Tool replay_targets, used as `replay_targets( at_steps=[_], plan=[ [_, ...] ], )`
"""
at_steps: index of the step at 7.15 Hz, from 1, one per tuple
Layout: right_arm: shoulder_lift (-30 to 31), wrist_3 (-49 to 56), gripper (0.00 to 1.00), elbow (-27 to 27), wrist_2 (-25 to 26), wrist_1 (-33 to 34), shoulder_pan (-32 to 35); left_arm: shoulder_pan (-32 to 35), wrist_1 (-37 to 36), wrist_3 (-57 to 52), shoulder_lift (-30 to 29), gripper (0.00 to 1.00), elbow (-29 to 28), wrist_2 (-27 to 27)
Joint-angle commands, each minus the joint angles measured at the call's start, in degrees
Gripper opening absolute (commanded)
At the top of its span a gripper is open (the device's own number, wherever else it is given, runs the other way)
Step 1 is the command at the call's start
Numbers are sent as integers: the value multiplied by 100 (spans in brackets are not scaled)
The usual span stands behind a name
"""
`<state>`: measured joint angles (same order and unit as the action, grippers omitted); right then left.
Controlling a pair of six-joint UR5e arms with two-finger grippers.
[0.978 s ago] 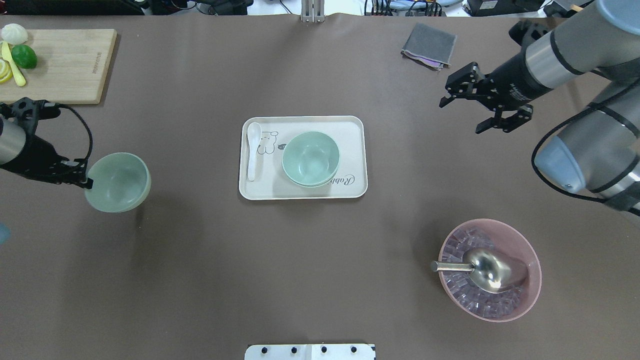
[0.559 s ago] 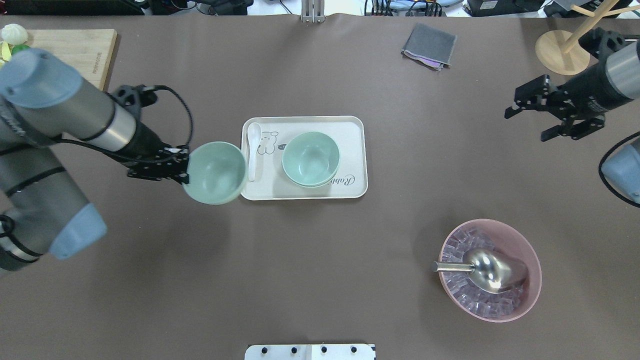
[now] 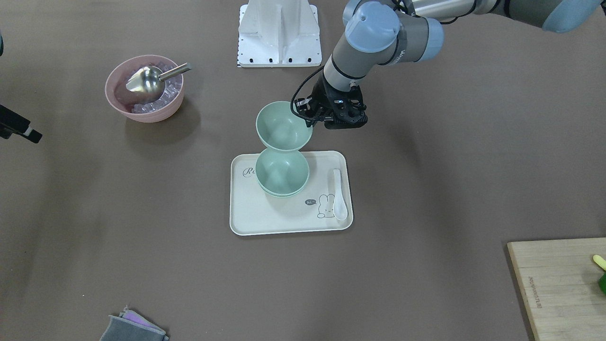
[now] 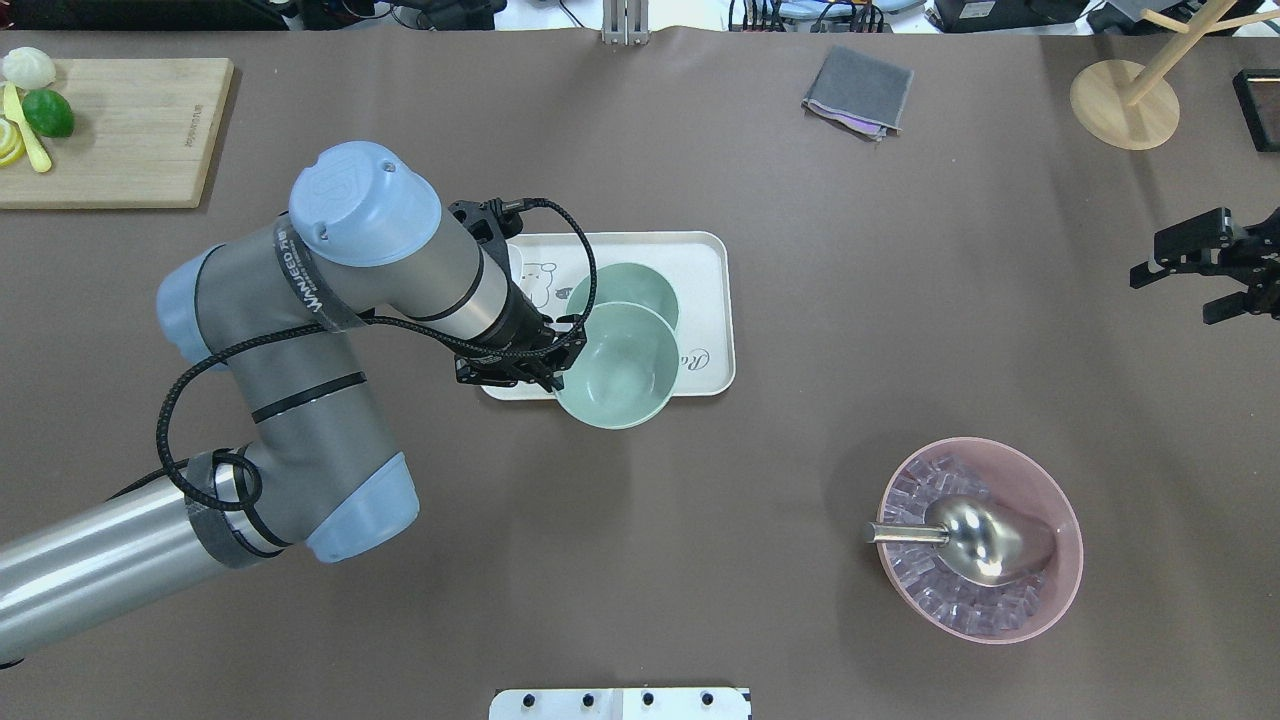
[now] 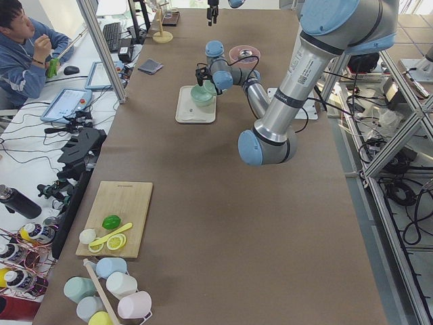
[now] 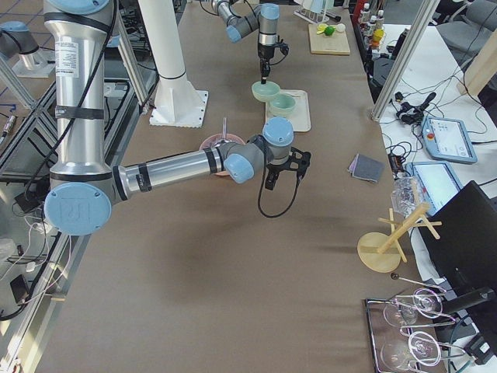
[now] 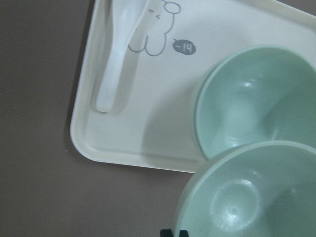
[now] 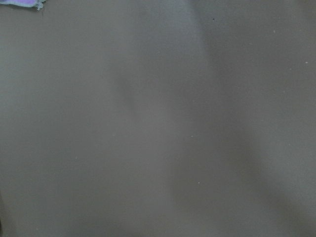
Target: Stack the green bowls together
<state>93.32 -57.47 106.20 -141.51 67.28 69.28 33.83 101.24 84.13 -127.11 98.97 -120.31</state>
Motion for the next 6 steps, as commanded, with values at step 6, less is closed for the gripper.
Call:
replay_targets(
  at_steps=[6],
  plan=[
    [547, 834, 100, -3, 18, -13, 209, 335, 704, -230, -516, 0, -1020, 306]
  ],
)
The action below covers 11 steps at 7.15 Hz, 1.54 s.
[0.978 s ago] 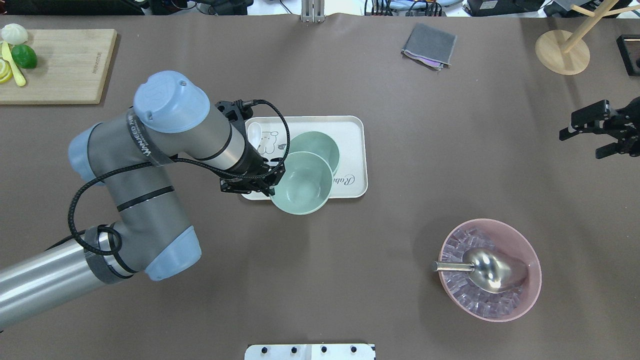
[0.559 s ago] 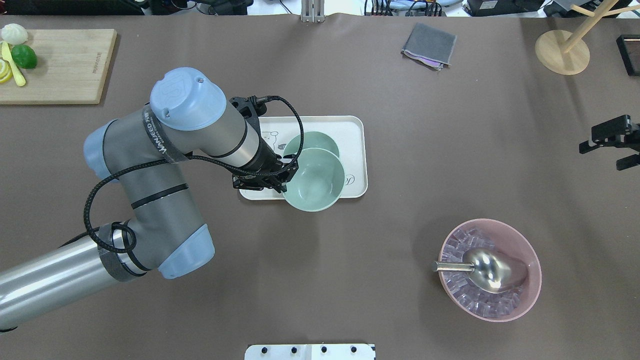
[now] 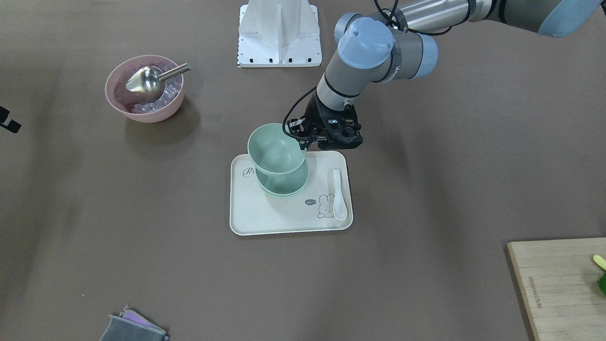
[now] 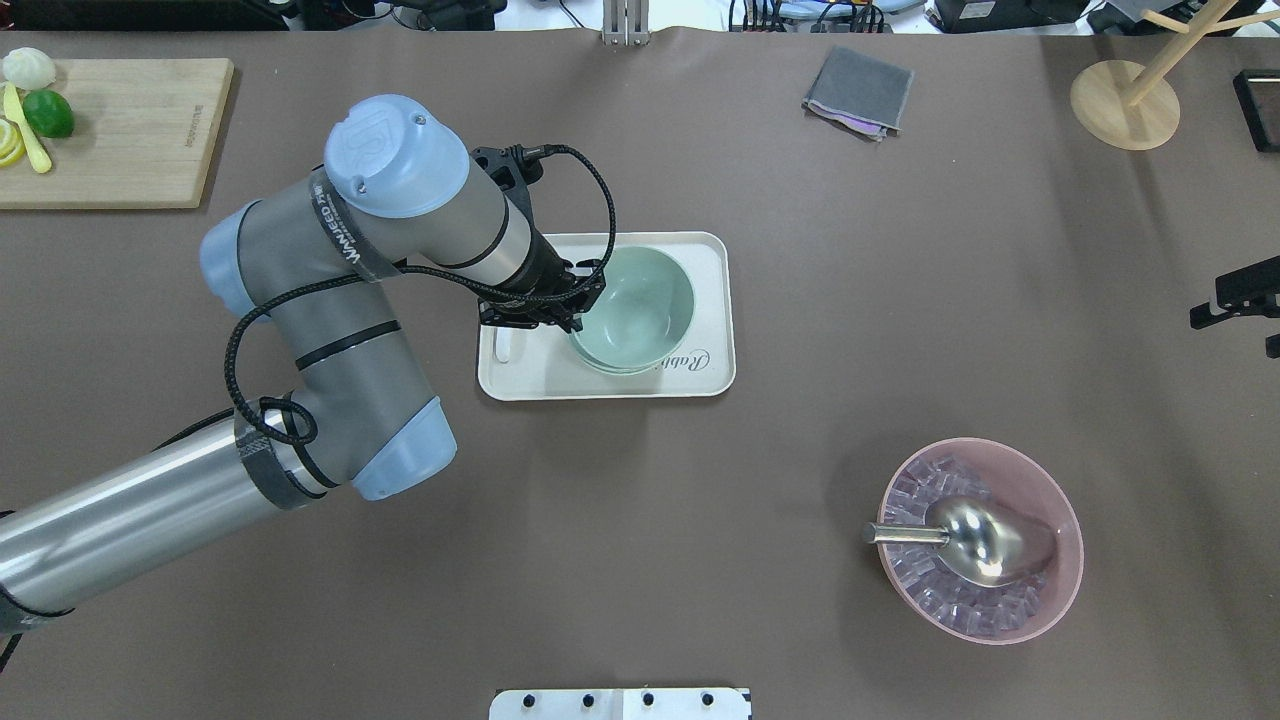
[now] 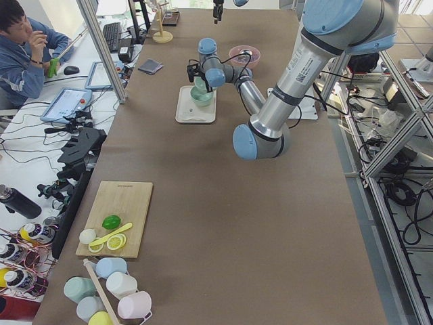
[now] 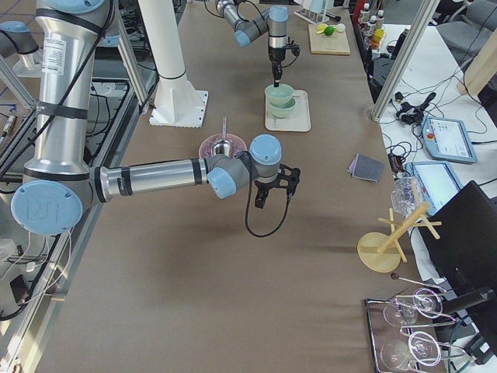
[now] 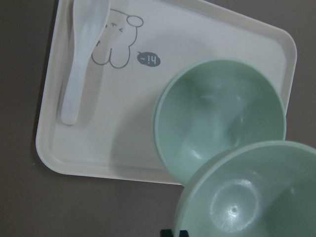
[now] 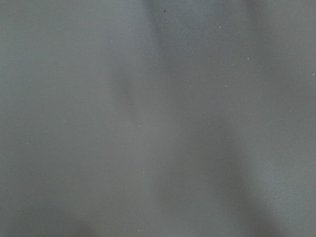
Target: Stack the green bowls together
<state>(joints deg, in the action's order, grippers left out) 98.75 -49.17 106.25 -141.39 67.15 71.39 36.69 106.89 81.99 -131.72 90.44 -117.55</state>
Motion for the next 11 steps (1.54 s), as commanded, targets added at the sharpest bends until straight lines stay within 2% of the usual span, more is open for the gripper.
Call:
replay_targets(
  at_steps=[1, 2, 3, 4, 6, 7, 8, 9, 10, 11],
  plan=[
    [-4, 4, 100, -8, 6, 0, -3, 92, 130, -103, -39, 83, -167, 21],
    [-13, 4, 100, -8, 6, 0, -3, 406, 69, -409, 14, 98, -167, -257],
    [-31, 4, 100, 1, -2, 0, -3, 731, 17, -594, 145, 98, -123, -834],
    [-14, 4, 100, 1, 6, 9, -3, 1091, 16, -718, 529, 98, 251, -1414],
    [65, 213, 100, -25, 59, 17, 93, 1620, -210, -1121, 2002, 98, 1680, -1578],
    [153, 650, 100, -78, 59, 52, 190, 1857, -743, -2272, 2880, 98, 2288, -1491],
    [267, 907, 100, -122, 85, 53, 243, 2286, -1027, -3737, 3715, 98, 2616, -1203],
    [407, 1397, 100, -131, 94, 61, 357, 2725, -1004, -5439, 4811, 98, 2802, -905],
    [504, 1724, 100, -192, 94, 62, 488, 3443, -960, -7327, 5422, 98, 2560, -893],
    [584, 2432, 100, -384, 216, 62, 672, 4007, -942, -8129, 5524, 98, 2097, -1032]
  ],
)
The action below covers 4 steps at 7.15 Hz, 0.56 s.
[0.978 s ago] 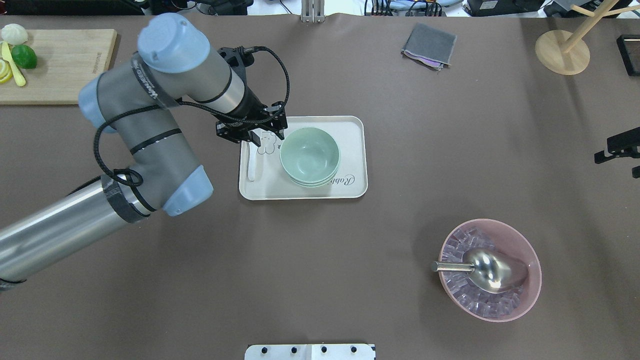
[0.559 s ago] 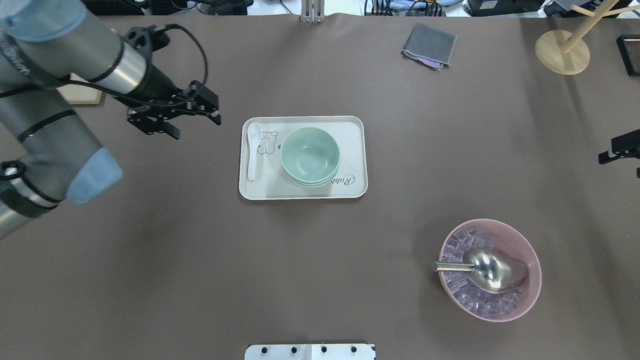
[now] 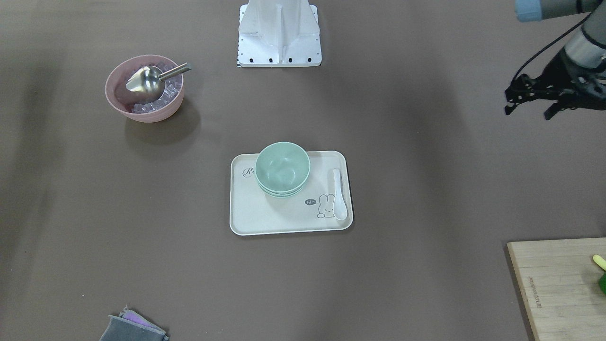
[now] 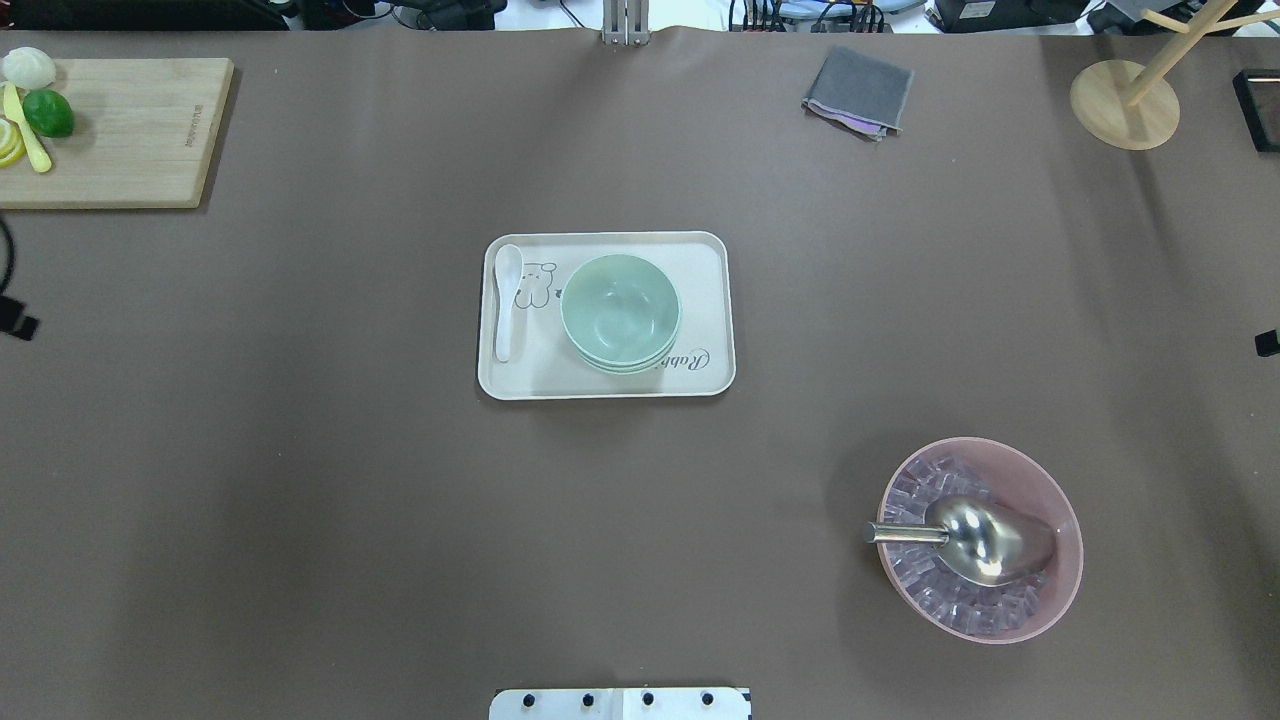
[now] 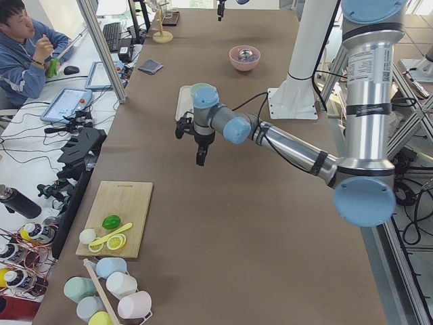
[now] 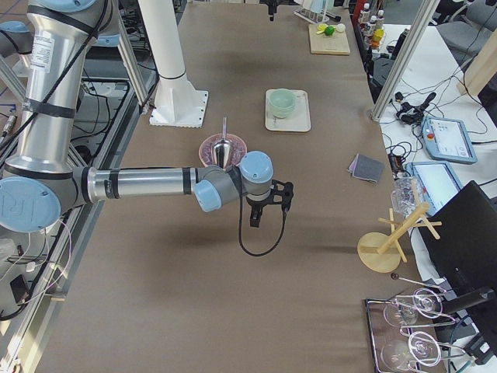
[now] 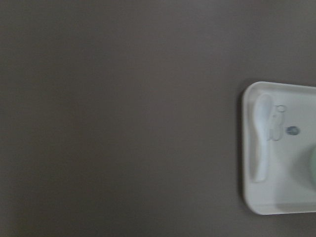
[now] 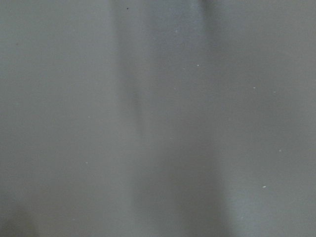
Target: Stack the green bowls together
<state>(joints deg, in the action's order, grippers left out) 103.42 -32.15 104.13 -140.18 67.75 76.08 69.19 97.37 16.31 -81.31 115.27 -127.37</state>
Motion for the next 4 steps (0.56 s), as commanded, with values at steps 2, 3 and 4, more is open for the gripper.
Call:
replay_targets(
  at_steps=[2, 3, 4],
  plan=[
    [109, 2459, 100, -437, 429, 446, 712, 1217, 81, -1544, 660, 98, -636, -332],
    [13, 3025, 100, -316, 430, 1059, 1029, 1246, 72, -1517, 504, 98, -1020, -332],
    [-206, 3083, 100, -314, 430, 1335, 1058, 1255, 55, -1526, 424, 98, -1102, -341]
  ],
)
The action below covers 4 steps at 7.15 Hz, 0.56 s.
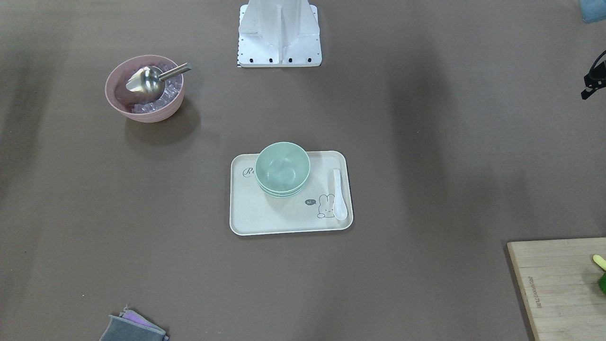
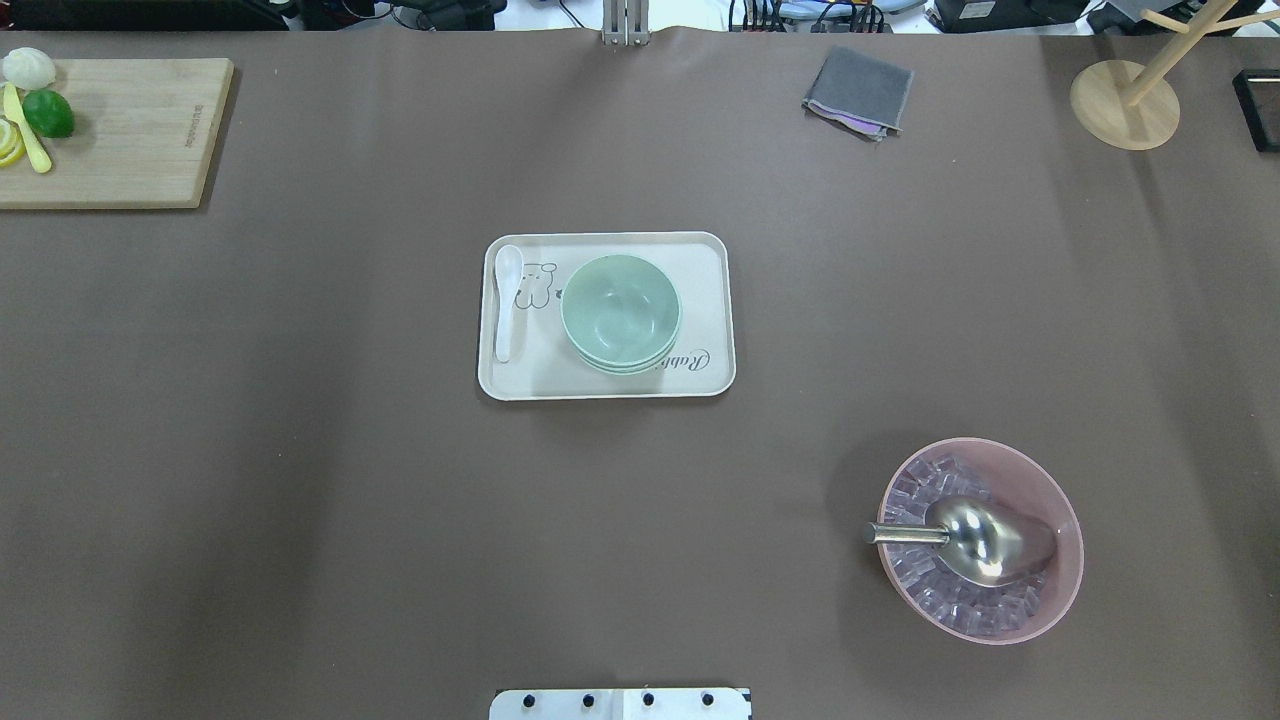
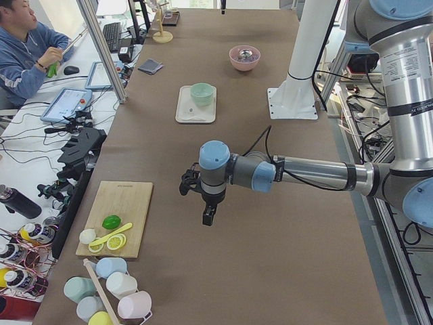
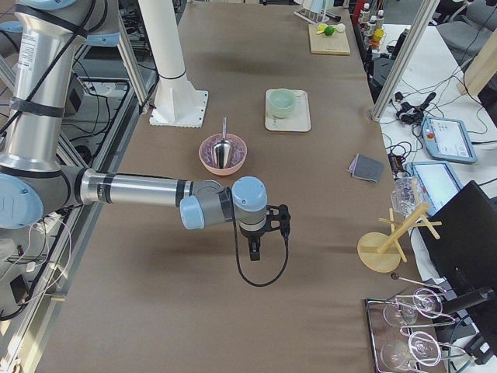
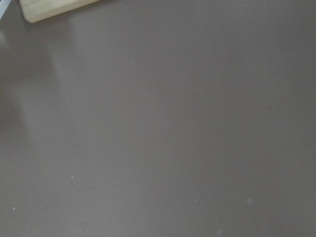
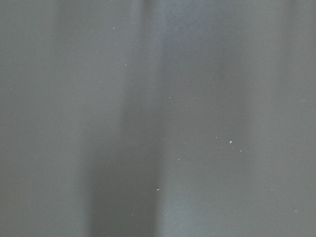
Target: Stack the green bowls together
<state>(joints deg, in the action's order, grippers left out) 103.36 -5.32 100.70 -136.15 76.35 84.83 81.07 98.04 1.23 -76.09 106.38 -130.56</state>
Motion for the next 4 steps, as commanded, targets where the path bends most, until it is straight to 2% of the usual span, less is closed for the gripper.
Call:
replay_targets(
  at_steps=[1, 2, 3, 4],
  plan=[
    [-429, 400, 100, 2, 36, 564, 157, 67, -22, -9, -91, 98, -301, -144],
    [-535, 400, 100, 2, 54, 713, 131, 67, 47, 105, -178, 98, -554, -398],
    [-562, 400, 100, -59, 132, 723, 69, 198, 135, 619, -318, 98, -357, -548],
    [-728, 391, 100, -199, 316, 749, -97, 321, 145, 694, -319, 98, -355, -541]
  ],
)
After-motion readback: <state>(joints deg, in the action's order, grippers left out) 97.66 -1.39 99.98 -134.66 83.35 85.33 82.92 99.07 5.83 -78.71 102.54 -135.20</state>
